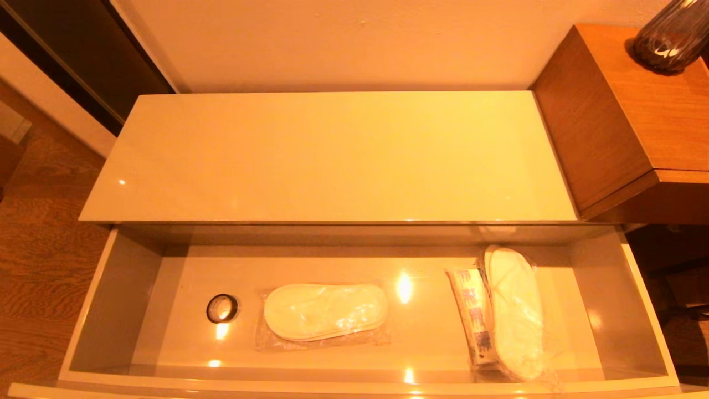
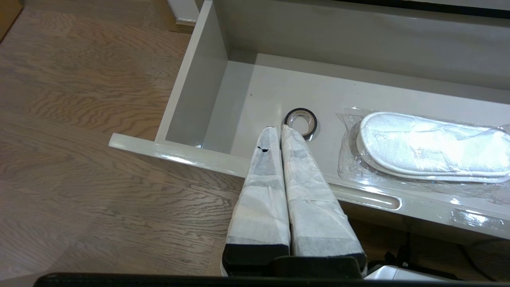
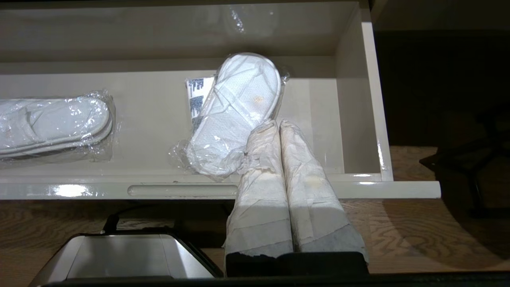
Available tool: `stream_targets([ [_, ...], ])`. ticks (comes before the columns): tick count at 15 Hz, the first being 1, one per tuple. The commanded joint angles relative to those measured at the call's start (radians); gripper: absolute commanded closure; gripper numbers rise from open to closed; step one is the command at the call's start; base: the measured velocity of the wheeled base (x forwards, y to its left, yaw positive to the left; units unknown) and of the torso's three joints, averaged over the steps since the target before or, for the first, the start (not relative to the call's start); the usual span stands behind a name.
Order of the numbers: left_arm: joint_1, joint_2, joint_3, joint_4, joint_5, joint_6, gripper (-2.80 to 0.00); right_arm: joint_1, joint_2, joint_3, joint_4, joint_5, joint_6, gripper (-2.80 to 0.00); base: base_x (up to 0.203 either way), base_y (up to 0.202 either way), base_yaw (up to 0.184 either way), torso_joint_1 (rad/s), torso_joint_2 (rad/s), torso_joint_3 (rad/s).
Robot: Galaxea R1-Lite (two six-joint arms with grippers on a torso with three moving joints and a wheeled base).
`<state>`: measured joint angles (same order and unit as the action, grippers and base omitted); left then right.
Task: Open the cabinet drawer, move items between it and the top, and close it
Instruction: Take out the disposable slippers from the drawer
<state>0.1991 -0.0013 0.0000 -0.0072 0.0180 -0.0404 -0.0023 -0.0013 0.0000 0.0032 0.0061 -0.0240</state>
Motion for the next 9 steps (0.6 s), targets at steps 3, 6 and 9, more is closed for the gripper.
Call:
stream_targets([
  [3, 0.000, -0.039, 0.002, 0.000, 0.000, -0.001, 0.00, 0.002, 0.001, 0.000, 0.000, 0.000, -0.001, 0.00, 0.000, 0.000, 0.000, 0.000, 0.00, 0.000],
  [6, 0.000, -0.039, 0.002, 0.000, 0.000, -0.001, 0.00, 0.001, 0.001, 0.002, -0.003, 0.001, -0.017, 0.00, 0.000, 0.000, 0.000, 0.000, 0.00, 0.000],
  [9, 0.000, -0.039, 0.002, 0.000, 0.000, -0.001, 0.00, 0.002, 0.010, -0.071, 0.016, -0.002, -0.016, 0.00, 0.000, 0.000, 0.000, 0.000, 0.00, 0.000],
])
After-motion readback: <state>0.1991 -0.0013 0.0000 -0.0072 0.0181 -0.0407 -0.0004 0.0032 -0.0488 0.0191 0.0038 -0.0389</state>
